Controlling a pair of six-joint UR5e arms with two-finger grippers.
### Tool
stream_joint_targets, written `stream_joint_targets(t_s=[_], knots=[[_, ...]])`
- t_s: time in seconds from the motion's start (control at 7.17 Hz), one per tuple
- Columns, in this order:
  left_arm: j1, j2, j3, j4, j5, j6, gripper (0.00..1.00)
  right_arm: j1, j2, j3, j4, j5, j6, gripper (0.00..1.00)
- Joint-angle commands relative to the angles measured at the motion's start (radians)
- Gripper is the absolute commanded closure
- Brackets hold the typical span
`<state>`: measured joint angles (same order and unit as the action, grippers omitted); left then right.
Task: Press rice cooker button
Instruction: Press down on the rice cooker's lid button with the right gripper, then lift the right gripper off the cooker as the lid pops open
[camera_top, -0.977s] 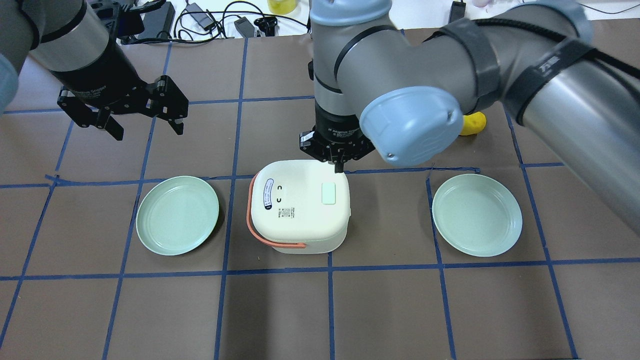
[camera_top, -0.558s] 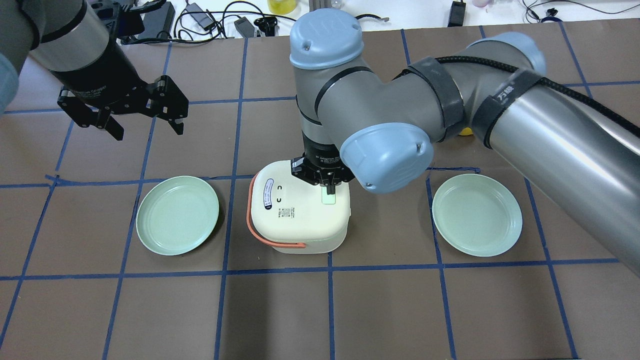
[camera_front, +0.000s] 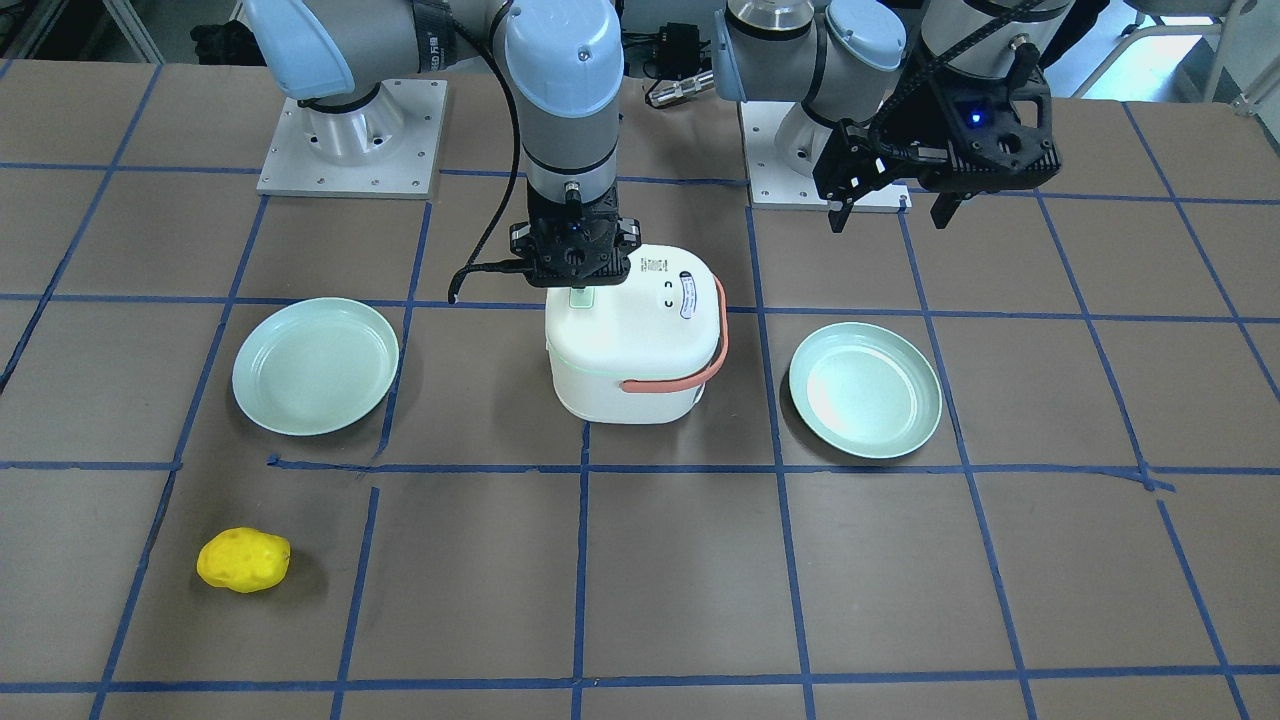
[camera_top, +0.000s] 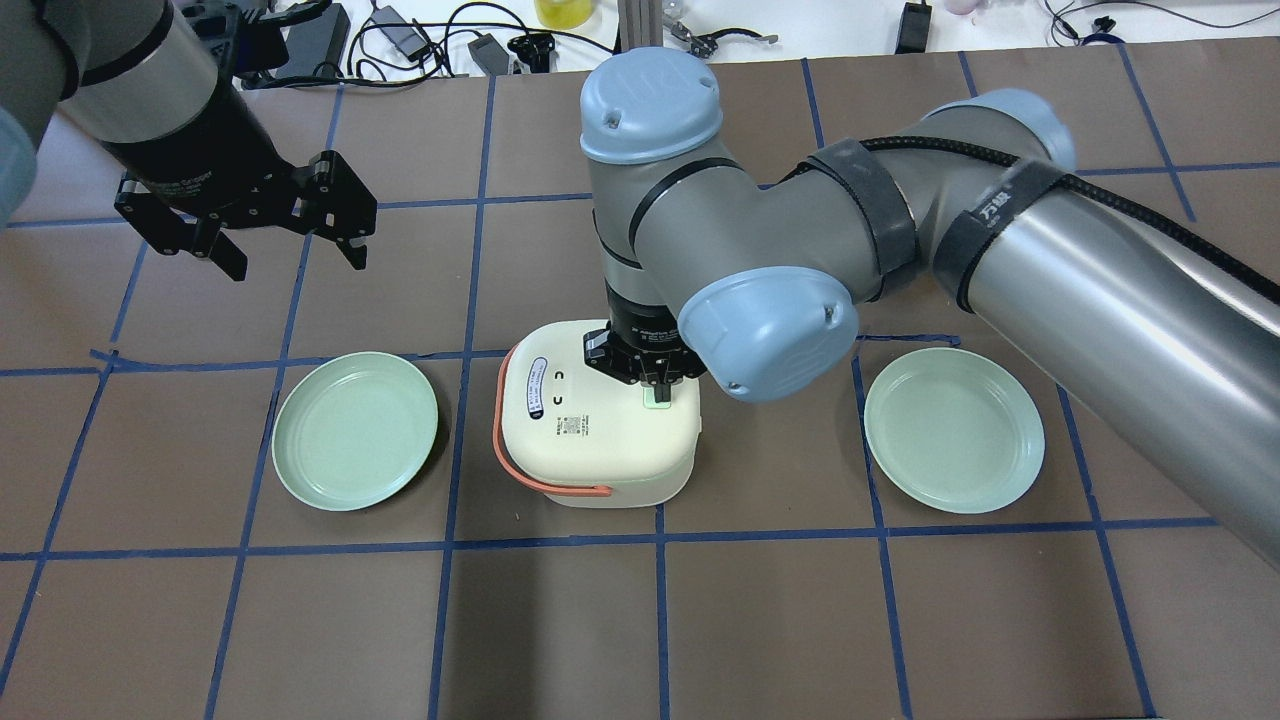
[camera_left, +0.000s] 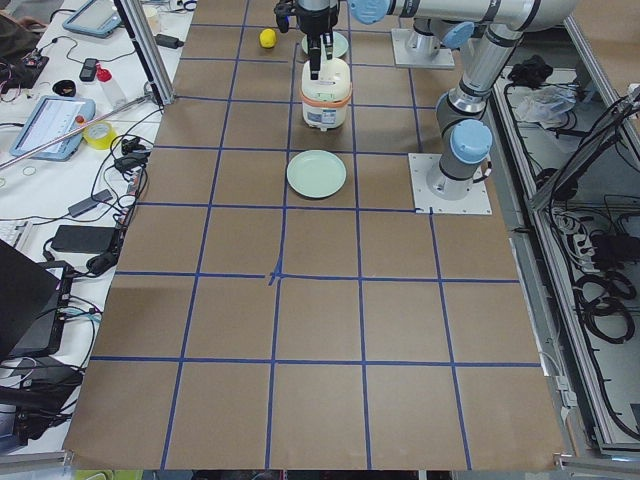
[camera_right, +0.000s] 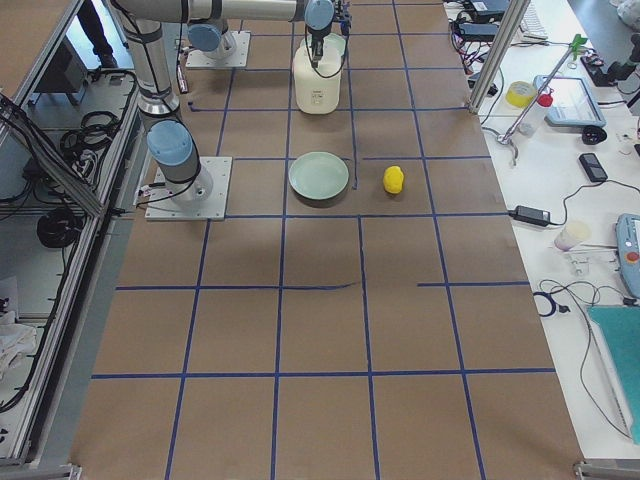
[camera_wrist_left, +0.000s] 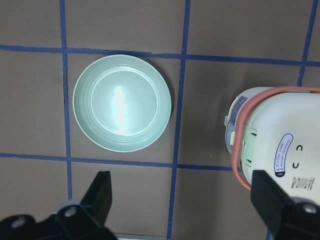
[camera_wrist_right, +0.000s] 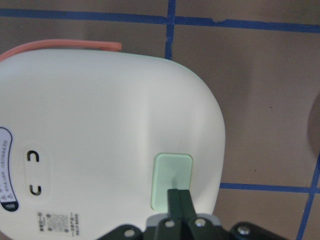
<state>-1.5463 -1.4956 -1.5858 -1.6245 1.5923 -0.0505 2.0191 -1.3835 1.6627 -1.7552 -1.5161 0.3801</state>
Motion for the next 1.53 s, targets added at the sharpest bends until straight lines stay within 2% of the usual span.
stream_joint_targets(t_s=[0.0,0.7,0.84,0.98,1.26,1.4], knots=[[0.000,0.000,0.000,0.000,0.000,0.001,0.00,0.000,0.003,0.008,-0.021,-0.003,-0.001,1.00],[0.000,0.000,0.000,0.000,0.000,0.000,0.00,0.000,0.001,0.028,-0.046,-0.006,-0.006,1.00],[0.000,0.000,0.000,0.000,0.000,0.000,0.00,-0.002,-0.008,0.003,-0.043,-0.015,-0.012,1.00],[0.000,0.000,0.000,0.000,0.000,0.001,0.00,-0.017,-0.020,-0.038,-0.021,-0.047,-0.010,0.91],[0.000,0.000,0.000,0.000,0.000,0.000,0.00,-0.107,-0.026,-0.176,0.162,-0.056,-0.035,0.33],[0.000,0.000,0.000,0.000,0.000,0.001,0.00,-0.172,-0.034,-0.220,0.186,-0.052,-0.137,0.00]])
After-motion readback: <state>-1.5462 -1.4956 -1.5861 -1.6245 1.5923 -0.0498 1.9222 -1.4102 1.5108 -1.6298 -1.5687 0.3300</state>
